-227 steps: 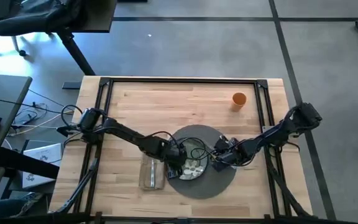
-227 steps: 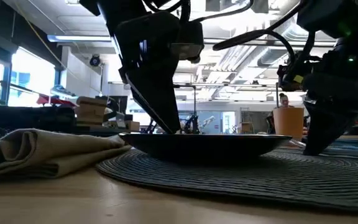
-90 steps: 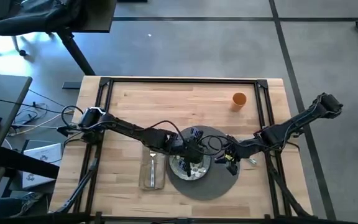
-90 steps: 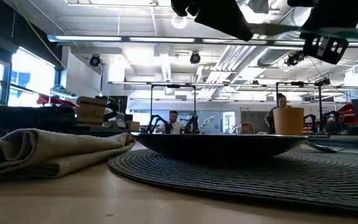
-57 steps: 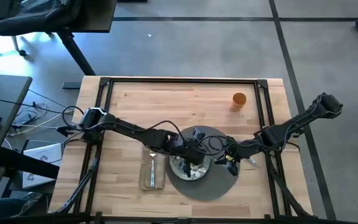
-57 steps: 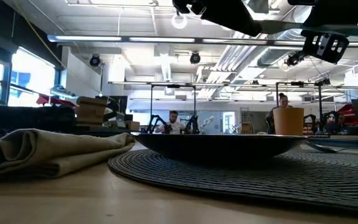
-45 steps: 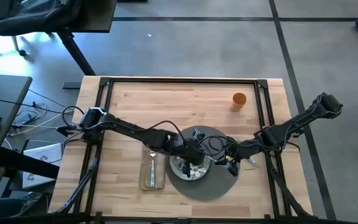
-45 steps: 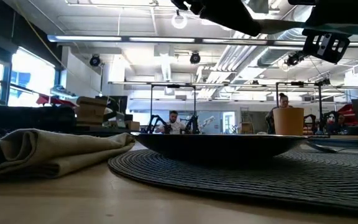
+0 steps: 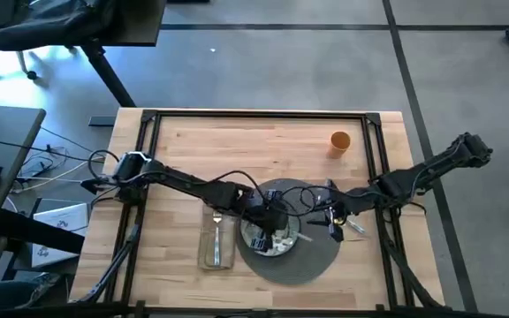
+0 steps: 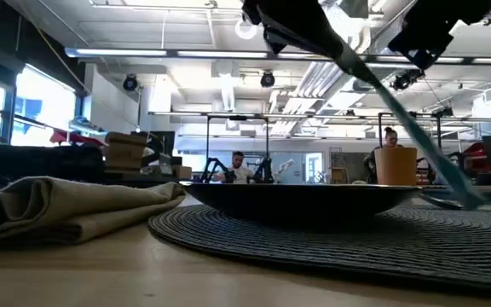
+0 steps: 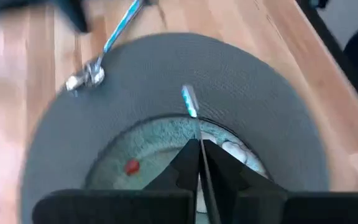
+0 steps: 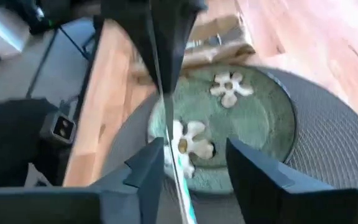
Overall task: Set table place
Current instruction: Adjust the silverware on the gray placemat
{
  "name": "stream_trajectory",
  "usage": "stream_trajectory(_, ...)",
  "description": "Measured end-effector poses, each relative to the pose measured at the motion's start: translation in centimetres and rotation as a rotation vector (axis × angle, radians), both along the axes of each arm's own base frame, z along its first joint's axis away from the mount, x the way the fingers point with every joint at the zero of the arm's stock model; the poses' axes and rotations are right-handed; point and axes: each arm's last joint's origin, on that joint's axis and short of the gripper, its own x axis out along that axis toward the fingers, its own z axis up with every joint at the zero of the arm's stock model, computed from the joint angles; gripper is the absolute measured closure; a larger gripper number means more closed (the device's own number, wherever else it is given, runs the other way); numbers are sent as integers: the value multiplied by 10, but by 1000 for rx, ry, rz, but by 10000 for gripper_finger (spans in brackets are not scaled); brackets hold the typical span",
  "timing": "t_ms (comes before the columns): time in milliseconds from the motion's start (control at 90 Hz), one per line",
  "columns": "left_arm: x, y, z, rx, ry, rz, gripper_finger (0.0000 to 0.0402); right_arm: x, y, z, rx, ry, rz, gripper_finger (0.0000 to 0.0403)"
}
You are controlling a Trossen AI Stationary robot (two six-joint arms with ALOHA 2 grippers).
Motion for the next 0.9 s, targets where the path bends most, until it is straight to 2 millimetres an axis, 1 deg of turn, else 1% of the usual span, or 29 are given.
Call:
stream_trajectory(100,1,6,0,-64,10,85,401,5,7,-11,-21,51,20,226)
stream_trajectory(189,3,11,1,-83,2,122,401,11,12,-23,-46,104,28,224)
stream_trajectory(433,8,12,5,-115,-56,129,401,27,20,-49,-71,191,17,246)
stream_trajectory(511,8,12,5,-116,-56,129,401,28,20,-55,-81,218,15,260)
stream_trajectory(611,8,12,6,-112,-61,131,401,30,21,-55,-77,205,16,285)
stream_trajectory(900,11,12,9,-111,-115,123,401,30,21,-56,-69,207,8,378)
